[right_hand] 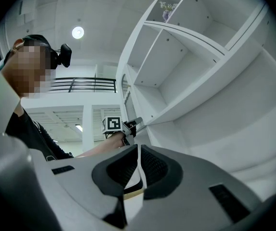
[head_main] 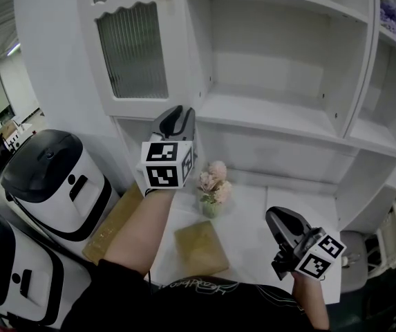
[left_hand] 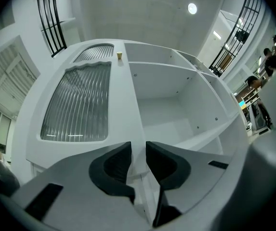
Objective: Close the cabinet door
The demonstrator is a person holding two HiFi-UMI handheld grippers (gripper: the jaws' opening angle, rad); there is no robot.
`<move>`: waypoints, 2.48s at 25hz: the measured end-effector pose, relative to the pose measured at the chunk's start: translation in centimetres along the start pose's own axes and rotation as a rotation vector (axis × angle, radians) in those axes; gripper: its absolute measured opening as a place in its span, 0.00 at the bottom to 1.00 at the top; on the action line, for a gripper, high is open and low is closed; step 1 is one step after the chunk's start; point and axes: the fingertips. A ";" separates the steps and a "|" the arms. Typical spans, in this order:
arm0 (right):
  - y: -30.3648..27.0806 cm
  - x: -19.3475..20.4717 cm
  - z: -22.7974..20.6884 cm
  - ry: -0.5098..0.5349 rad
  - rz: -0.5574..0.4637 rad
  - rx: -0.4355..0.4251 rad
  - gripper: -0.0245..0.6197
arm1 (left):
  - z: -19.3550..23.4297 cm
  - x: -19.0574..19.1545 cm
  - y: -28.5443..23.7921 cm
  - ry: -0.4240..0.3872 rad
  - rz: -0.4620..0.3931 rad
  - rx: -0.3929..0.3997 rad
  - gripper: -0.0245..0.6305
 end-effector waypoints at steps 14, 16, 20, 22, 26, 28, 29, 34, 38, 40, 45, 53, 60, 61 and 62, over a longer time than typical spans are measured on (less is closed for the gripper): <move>1.0 1.1 0.3 -0.016 0.031 -0.038 0.12 | 0.1 -0.3 0.8 0.144 0.022 0.053 0.17; 1.4 1.7 0.2 -0.032 0.043 -0.042 0.12 | 0.0 -0.5 1.5 0.163 0.019 0.053 0.17; 2.0 2.7 0.7 -0.052 0.073 -0.062 0.11 | -0.7 -1.0 4.2 0.200 0.003 0.062 0.16; 2.1 2.6 1.2 -0.059 0.075 -0.076 0.11 | -1.6 -1.2 5.8 0.210 0.006 0.089 0.15; 2.8 2.1 2.4 -0.046 0.063 -0.088 0.11 | -5.0 -0.9 9.3 0.169 0.071 0.216 0.11; 3.3 1.8 3.2 -0.038 0.056 -0.090 0.11 | -7.6 -1.0 11.6 0.184 0.092 0.329 0.10; 3.4 1.7 3.7 -0.037 0.054 -0.093 0.11 | -8.9 -1.0 12.8 0.194 0.096 0.383 0.10; 3.8 1.3 7.4 -0.032 0.055 -0.115 0.11 | -13.2 -0.3 19.7 0.232 0.137 0.532 0.08; 4.0 1.4 11.6 -0.005 0.065 -0.126 0.11 | -15.1 0.4 25.3 0.346 0.191 0.621 0.07; 4.2 1.7 13.6 0.003 0.066 -0.120 0.11 | -15.7 1.1 28.0 0.390 0.208 0.639 0.07; 4.8 2.8 18.1 -0.034 0.067 -0.115 0.11 | -15.6 2.9 34.2 0.482 0.258 0.627 0.07; 6.2 4.7 23.8 -0.062 0.082 -0.097 0.11 | -15.2 1.8 40.9 0.508 0.226 0.631 0.07; 6.7 6.5 26.3 -0.064 0.082 -0.082 0.11 | -14.8 1.3 44.1 0.477 0.187 0.621 0.07; 6.8 6.6 26.4 -0.067 0.084 -0.085 0.11 | -14.8 1.4 44.1 0.484 0.189 0.614 0.07; 7.0 6.7 26.4 -0.070 0.087 -0.090 0.11 | -15.0 1.6 44.0 0.496 0.195 0.608 0.07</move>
Point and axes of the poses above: the fingertips, and each gripper's own axes: y backward along the fingers, z to its left, x out of its underside, and after that the axes turned 6 degrees about y, right-handed
